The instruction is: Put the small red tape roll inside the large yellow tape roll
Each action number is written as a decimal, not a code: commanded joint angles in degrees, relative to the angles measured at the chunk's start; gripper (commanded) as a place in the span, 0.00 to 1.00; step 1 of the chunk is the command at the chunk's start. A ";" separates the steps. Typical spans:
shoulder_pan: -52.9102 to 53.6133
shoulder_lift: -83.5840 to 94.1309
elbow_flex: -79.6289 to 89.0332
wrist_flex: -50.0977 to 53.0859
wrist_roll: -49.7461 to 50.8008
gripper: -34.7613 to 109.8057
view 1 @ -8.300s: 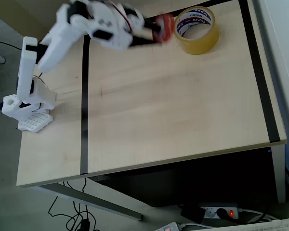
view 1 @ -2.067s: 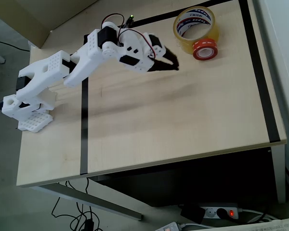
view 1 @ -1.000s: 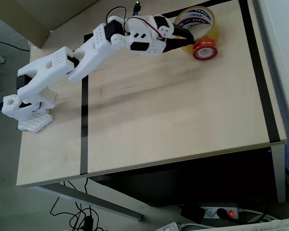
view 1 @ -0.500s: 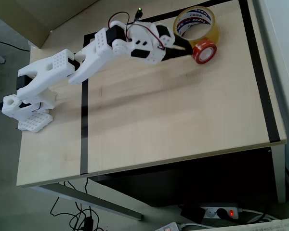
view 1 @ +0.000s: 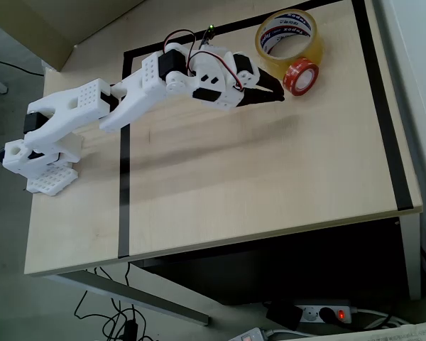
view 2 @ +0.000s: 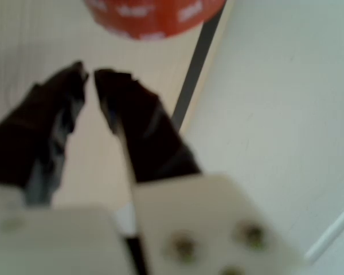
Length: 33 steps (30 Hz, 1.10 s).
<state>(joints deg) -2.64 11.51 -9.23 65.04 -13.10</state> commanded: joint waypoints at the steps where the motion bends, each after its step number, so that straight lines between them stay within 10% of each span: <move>1: -0.79 6.06 -4.57 -4.66 0.00 0.24; 33: -0.79 -2.81 2.29 -27.07 2.55 0.24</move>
<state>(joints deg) -3.52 5.71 -6.33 36.65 -11.34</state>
